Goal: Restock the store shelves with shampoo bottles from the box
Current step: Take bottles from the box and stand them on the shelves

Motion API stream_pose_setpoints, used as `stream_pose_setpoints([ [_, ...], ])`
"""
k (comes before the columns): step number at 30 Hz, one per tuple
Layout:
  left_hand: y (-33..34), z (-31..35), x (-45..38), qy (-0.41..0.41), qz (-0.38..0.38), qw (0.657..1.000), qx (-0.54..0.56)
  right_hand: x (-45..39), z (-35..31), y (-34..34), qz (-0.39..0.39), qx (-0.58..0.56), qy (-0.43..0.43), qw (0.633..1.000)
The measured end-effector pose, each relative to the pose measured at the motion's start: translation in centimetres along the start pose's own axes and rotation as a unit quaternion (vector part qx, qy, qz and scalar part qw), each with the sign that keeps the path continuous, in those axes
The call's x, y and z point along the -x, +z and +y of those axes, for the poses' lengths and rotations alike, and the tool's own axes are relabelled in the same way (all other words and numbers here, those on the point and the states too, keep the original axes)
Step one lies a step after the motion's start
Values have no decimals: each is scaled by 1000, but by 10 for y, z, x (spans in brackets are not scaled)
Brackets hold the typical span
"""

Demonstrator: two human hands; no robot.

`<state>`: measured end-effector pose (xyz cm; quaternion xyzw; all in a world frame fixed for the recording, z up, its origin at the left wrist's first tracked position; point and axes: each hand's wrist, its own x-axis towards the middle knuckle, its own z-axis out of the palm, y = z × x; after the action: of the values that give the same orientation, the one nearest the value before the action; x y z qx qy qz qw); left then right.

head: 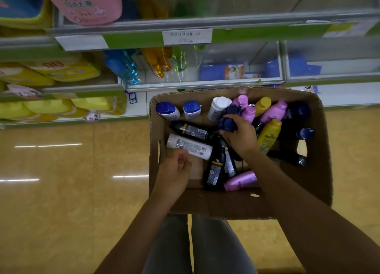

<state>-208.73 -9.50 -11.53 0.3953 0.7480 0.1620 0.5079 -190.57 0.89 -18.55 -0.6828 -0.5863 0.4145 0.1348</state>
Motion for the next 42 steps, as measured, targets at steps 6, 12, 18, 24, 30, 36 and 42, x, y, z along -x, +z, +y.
stream_pose_setpoints([
  [6, -2, 19, 6, 19, -2, 999, 36, 10, -34, -43, -27, -73, -3, 997],
  [12, -12, 42, 16, 65, 16, 997, 33, 40, -87, -96, -78, -179, 2, 981],
  [18, -40, 75, 32, 118, -26, 992, 46, 74, -144, -144, -77, -235, -37, 968],
  [24, -69, 113, 54, 151, -126, 975, 103, 90, -192, -181, -95, -295, -77, 948],
  [30, -97, 149, 84, 179, -232, 942, 165, 102, -239, -203, -75, -315, -116, 939],
  [36, -122, 176, 104, 259, -177, 934, 172, 118, -271, -212, -46, -350, -133, 926],
  [42, -129, 189, 117, 359, 17, 928, 100, 139, -298, -207, 4, -208, -133, 969],
])
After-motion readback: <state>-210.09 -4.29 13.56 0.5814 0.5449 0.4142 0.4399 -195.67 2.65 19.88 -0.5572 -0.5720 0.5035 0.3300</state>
